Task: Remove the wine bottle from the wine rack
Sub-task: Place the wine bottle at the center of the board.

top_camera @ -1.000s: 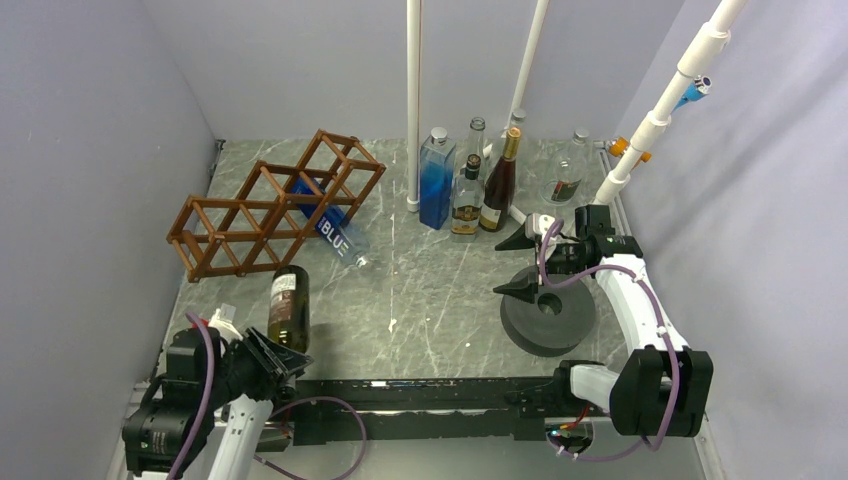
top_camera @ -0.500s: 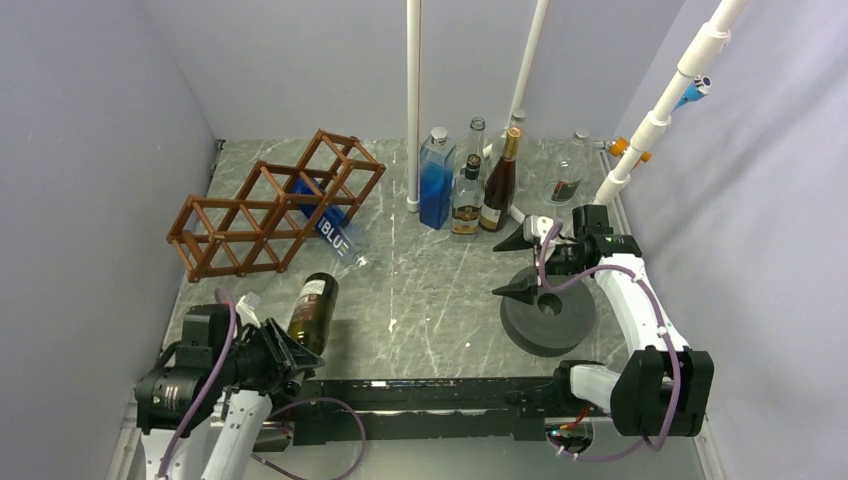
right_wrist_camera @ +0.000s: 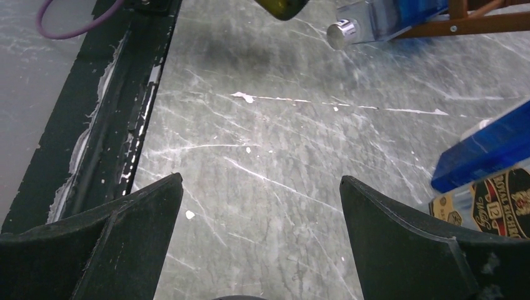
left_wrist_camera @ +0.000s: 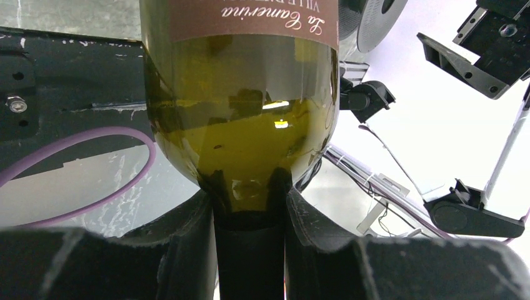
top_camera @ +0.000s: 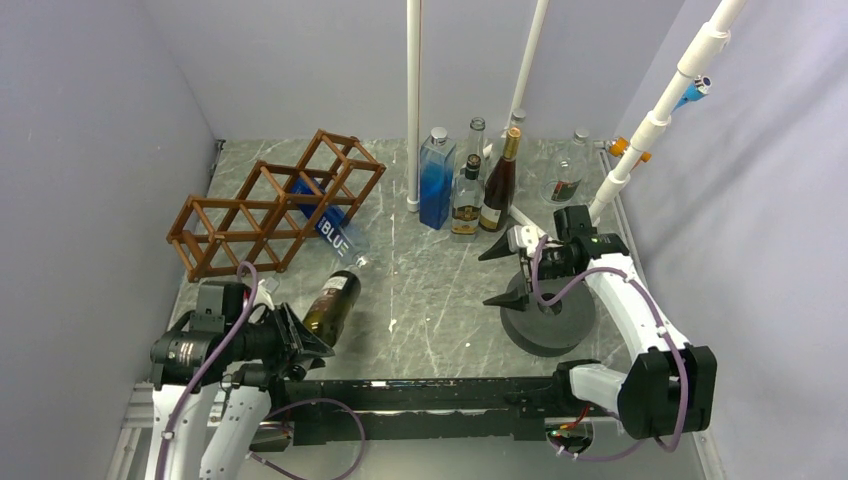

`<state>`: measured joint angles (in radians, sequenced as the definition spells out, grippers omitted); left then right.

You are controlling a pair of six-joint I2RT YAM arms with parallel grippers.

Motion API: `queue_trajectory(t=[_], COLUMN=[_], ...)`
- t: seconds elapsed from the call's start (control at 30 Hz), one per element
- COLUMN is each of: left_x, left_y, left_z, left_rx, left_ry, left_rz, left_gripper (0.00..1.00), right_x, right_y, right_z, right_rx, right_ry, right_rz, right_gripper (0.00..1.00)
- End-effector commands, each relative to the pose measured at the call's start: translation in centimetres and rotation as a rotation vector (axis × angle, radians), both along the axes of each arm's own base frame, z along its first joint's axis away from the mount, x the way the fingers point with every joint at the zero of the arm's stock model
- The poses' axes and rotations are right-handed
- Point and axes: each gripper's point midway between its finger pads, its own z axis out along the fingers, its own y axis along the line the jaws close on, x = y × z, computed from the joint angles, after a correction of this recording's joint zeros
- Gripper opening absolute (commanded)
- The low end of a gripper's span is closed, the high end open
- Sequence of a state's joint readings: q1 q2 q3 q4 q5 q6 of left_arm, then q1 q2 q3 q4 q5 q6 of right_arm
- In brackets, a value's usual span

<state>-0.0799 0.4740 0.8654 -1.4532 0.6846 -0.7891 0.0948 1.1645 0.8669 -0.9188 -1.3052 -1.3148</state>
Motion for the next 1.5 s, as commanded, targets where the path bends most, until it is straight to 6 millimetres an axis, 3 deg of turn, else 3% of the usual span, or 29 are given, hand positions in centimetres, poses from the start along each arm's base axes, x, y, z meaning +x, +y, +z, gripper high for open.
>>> queue_trajectory(t=[0.0, 0.33, 0.97, 1.2, 1.47], left_x=[2.0, 3.8, 6.6, 6.8, 6.5], left_y=[-1.2, -2.6, -15.3, -17.8, -18.9], left_z=[2.2, 2.6, 5.2, 5.4, 5.2], left_rx=[-0.076, -0.060, -0.017, -0.080, -0.096], left_ry=[-0.148, -0.107, 0.021, 0.063, 0.116], left_rz=[-0.084, -0.160, -0.716, -0.834, -0.879], left_gripper=[0.00, 0.00, 0.00, 0.00, 0.00], right_x=[-0.1, -1.4, -3.4, -2.1, -1.5], right_y=[0.9, 2.3, 3.8, 4.9, 5.8], right_z=[0.6, 0.5, 0.8, 0.8, 0.5], right_rx=[0.000, -0.011, 0.015, 0.001, -0.026], right_ry=[-0.074, -0.093, -0.176, -0.227, -0.247], right_rz=[0.056, 0.125, 0.208, 0.122, 0.087], right_gripper=[1.00, 1.00, 0.99, 0.99, 0.99])
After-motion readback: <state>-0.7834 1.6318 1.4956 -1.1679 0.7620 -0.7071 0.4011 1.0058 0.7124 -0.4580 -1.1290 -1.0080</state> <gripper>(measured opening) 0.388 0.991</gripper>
